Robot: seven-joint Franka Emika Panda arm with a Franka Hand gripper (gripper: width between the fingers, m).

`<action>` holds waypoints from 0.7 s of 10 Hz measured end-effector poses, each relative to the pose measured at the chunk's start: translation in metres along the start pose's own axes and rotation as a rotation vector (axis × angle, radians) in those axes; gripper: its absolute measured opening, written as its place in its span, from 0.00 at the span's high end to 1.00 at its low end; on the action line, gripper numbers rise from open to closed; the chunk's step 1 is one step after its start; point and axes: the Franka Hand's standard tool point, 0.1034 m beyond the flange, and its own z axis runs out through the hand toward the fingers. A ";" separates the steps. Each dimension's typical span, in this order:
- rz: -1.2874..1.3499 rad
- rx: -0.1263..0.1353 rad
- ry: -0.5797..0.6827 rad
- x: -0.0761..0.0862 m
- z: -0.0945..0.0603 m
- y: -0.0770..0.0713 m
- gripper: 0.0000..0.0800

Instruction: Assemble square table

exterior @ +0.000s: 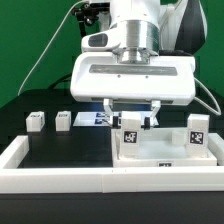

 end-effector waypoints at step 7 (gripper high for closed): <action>0.007 0.007 -0.032 0.008 -0.009 0.006 0.19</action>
Offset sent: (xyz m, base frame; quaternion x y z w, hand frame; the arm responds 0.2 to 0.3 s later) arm 0.0000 0.0000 0.0000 0.0000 0.0000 0.0000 1.0000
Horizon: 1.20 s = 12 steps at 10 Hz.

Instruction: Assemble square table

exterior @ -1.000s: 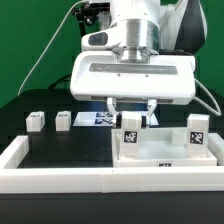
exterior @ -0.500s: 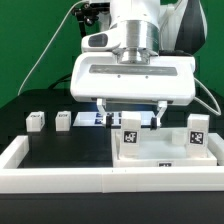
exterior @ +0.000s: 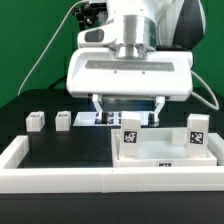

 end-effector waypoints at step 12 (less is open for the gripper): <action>0.019 0.118 -0.494 0.006 0.009 0.002 0.19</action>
Offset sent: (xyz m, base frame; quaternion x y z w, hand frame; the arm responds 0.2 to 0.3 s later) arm 0.0000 0.0000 0.0000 0.0000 -0.0650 0.0000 0.9979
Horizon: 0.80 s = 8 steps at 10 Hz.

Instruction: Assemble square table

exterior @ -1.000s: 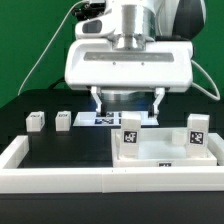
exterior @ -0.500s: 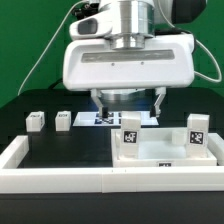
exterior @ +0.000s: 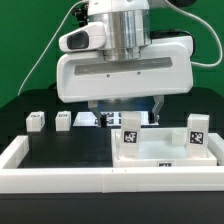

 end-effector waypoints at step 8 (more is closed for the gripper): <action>0.014 0.000 0.003 0.001 0.000 0.001 0.64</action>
Offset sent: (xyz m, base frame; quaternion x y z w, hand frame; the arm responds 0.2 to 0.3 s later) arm 0.0000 0.0000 0.0000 0.0000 0.0000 0.0000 1.0000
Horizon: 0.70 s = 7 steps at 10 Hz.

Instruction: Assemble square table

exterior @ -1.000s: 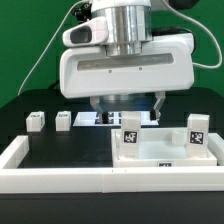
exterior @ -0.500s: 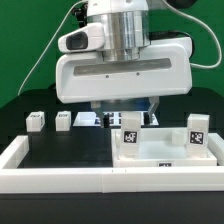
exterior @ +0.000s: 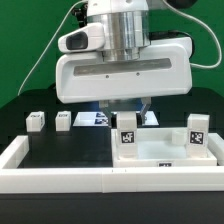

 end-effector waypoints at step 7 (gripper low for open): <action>0.491 0.021 0.049 0.002 0.001 -0.003 0.64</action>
Offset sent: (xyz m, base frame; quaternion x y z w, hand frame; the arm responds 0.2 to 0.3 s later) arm 0.0000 0.0000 0.0000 0.0000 0.0000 0.1938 0.9810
